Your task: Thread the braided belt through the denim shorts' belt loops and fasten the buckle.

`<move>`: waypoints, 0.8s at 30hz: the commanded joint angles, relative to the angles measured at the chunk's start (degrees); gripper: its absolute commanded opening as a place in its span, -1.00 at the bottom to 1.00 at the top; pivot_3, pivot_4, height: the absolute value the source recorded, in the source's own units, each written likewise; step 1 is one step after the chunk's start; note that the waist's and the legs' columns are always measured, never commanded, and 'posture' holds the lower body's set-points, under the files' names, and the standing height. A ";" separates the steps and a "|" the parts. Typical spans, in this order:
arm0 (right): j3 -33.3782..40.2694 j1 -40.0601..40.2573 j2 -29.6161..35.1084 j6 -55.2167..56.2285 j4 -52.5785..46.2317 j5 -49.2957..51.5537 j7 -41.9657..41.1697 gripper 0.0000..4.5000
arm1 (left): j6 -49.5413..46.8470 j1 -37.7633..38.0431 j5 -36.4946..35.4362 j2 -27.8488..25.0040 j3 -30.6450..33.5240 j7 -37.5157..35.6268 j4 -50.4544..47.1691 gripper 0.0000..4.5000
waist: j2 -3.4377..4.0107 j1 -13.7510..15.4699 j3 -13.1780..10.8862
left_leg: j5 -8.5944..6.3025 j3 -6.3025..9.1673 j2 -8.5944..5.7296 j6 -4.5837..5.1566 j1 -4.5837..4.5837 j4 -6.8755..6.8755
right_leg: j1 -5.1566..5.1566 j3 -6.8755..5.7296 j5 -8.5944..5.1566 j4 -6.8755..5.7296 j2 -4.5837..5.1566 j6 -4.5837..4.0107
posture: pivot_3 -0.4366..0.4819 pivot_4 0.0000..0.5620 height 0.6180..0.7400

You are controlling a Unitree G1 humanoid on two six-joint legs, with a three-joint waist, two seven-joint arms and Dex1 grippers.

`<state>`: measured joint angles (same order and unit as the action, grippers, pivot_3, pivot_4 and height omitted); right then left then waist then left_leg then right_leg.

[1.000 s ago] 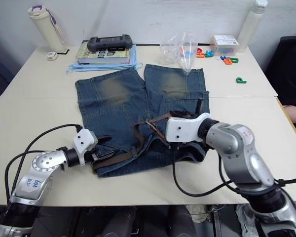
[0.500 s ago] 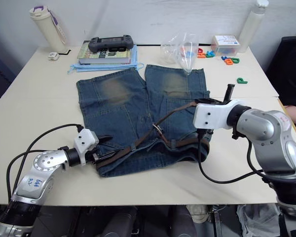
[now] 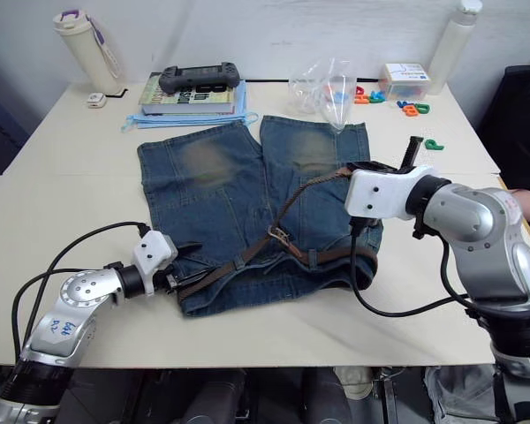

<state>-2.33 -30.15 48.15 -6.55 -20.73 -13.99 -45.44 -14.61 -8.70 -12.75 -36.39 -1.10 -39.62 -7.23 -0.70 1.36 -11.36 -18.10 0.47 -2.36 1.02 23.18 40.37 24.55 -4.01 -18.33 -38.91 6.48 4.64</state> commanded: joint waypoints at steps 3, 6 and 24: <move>-2.40 -2.40 -2.99 -1.30 -3.84 -0.47 0.76 -1.00 | -0.90 -0.50 -2.90 0.74 2.55 -0.94 -2.82 0.49 | 0.00 0.01 0.00 | 0.00 0.00 0.00 0.00 0.02 0.00 | 0.02 0.00 0.00 -0.01 0.00 0.00 | -0.05 -0.47 -0.20; -4.78 -2.82 -4.21 -1.39 -4.00 -2.32 0.78 -1.00 | -2.46 -0.38 -6.72 0.96 4.78 -1.87 -6.76 0.49 | -0.02 -0.01 -0.01 | 0.00 0.02 -0.01 0.00 0.09 0.00 | 0.07 -0.02 0.00 0.01 0.00 0.00 | -0.05 -0.47 -0.20; -14.33 -5.85 -9.37 0.08 -4.32 -10.50 -0.48 -1.00 | -9.06 -6.85 4.06 13.41 -6.62 18.71 -24.64 0.49 | -0.07 -0.12 -0.03 | 0.01 -0.09 0.00 -0.01 0.07 0.11 | 0.07 0.07 0.01 -0.06 -0.09 0.02 | -0.05 -0.47 -0.20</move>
<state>-16.74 -34.83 39.36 -6.67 -22.54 -23.73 -45.76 -25.21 -15.11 -11.32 -23.10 -7.58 -22.65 -29.27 -0.77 1.23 -11.39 -18.09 0.38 -2.35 1.01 23.26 40.48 24.62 -3.94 -18.32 -38.97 6.39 4.66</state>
